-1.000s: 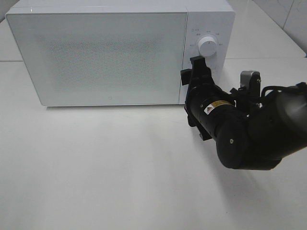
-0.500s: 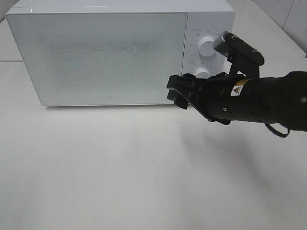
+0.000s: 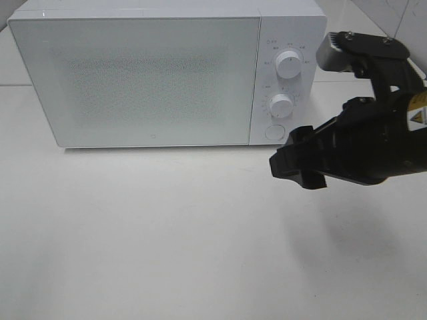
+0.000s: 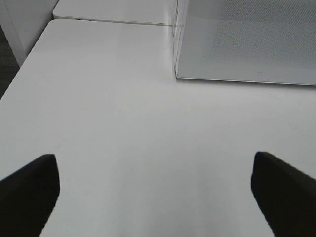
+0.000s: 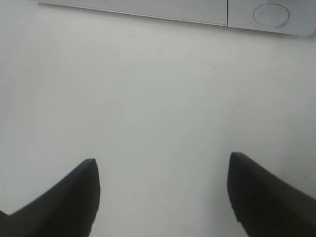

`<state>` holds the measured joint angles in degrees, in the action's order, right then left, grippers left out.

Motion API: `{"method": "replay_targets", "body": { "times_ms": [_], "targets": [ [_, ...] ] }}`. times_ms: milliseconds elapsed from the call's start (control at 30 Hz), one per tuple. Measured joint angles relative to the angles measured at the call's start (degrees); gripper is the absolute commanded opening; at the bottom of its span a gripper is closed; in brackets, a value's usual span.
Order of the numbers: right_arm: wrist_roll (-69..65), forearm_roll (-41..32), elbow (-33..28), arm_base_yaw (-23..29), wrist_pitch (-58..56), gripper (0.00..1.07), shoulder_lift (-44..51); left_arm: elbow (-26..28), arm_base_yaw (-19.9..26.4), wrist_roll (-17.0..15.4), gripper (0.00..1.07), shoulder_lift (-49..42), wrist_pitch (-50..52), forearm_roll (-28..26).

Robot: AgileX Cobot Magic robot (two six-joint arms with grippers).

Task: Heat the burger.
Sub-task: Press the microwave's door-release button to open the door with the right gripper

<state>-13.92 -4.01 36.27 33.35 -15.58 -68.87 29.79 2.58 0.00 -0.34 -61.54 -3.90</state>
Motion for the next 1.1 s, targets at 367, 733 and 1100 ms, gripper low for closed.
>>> {"method": "replay_targets", "body": {
  "times_ms": [367,733,1100],
  "targets": [
    [0.57,4.64,0.0,0.0,-15.41,0.71,16.79,0.0,0.0,0.34,0.98,0.0,0.0,0.0],
    [1.55,5.44,0.0,-1.72,-27.56,0.72,34.15,0.0,0.0,0.0,0.98,0.0,0.0,0.0],
    [4.3,5.44,0.0,-15.64,-35.87,0.72,47.27,0.0,0.0,0.0,0.98,0.0,0.0,0.0]
  ]
}}
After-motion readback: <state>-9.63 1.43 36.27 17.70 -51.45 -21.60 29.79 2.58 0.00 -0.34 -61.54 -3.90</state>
